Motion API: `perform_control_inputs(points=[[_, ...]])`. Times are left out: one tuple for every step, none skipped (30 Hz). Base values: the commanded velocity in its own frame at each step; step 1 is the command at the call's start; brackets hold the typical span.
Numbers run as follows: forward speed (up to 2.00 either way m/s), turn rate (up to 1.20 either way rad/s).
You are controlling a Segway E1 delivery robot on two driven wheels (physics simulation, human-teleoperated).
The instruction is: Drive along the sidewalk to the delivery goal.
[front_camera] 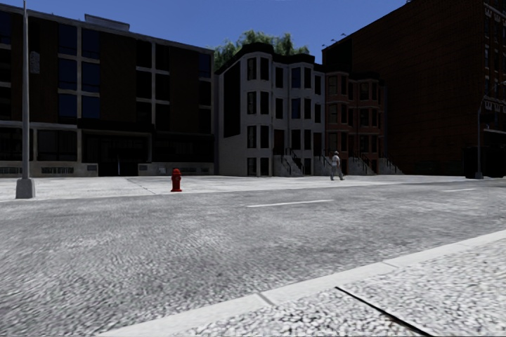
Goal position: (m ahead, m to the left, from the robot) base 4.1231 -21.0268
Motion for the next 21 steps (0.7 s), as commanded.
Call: perform_control_inputs(points=[[-0.3,-0.77],[-0.31,-0.77],[-0.33,-0.77],[-0.38,-0.77],[-0.38,-0.77],[-0.41,-0.77],[-0.43,-0.77],[-0.43,-0.77],[-0.43,-0.77],[-0.44,-0.77],[-0.45,-0.77],[-0.45,-0.77],[-0.47,-0.77],[-0.47,-0.77],[-0.55,-0.77],[-0.57,-0.77],[-0.59,-0.77],[-0.59,-0.77],[-0.59,-0.77],[-0.59,-0.77],[-0.59,-0.77]])
